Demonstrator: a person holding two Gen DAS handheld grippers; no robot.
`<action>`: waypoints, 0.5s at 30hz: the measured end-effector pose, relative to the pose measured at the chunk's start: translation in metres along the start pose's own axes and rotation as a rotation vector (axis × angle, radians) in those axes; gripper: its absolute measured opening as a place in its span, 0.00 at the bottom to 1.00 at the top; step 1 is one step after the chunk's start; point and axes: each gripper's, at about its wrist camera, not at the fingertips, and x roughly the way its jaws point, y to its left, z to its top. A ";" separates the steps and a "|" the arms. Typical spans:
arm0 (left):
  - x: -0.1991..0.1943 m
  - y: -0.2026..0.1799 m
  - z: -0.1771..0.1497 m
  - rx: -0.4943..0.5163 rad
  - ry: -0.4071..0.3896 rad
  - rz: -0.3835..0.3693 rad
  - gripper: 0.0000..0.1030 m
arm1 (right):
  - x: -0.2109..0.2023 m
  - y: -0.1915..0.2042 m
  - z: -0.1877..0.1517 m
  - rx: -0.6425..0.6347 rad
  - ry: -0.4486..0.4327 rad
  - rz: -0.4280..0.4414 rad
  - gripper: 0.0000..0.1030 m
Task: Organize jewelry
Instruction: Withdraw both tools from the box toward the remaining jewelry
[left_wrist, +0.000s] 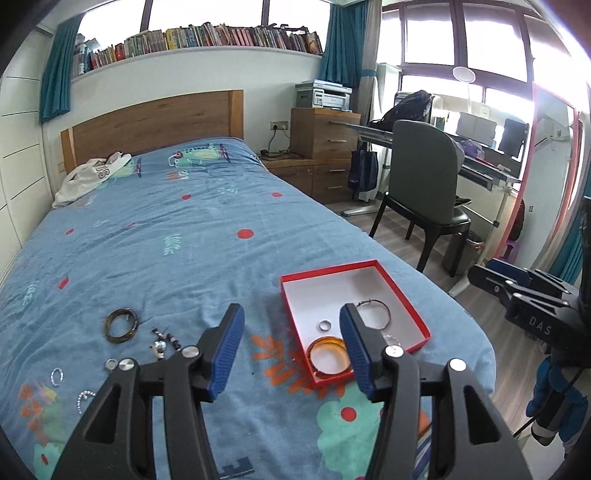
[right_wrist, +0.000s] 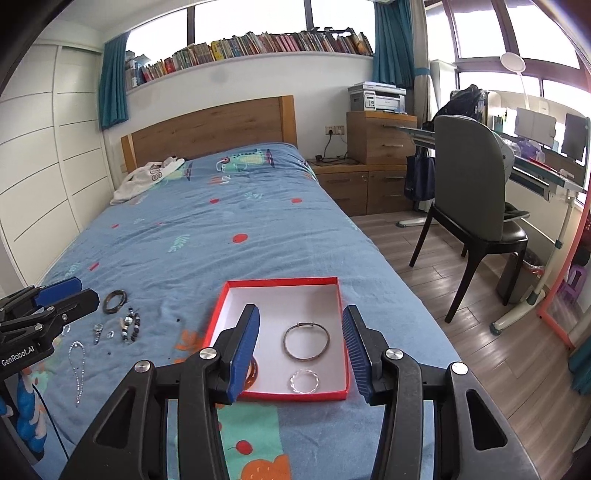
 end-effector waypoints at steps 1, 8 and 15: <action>-0.008 0.004 -0.002 -0.003 -0.001 0.013 0.50 | -0.007 0.003 0.000 -0.002 -0.007 0.009 0.45; -0.071 0.032 -0.027 -0.027 -0.016 0.128 0.50 | -0.039 0.031 -0.008 -0.016 -0.034 0.080 0.45; -0.121 0.070 -0.066 -0.068 -0.002 0.239 0.51 | -0.067 0.065 -0.016 -0.044 -0.060 0.171 0.45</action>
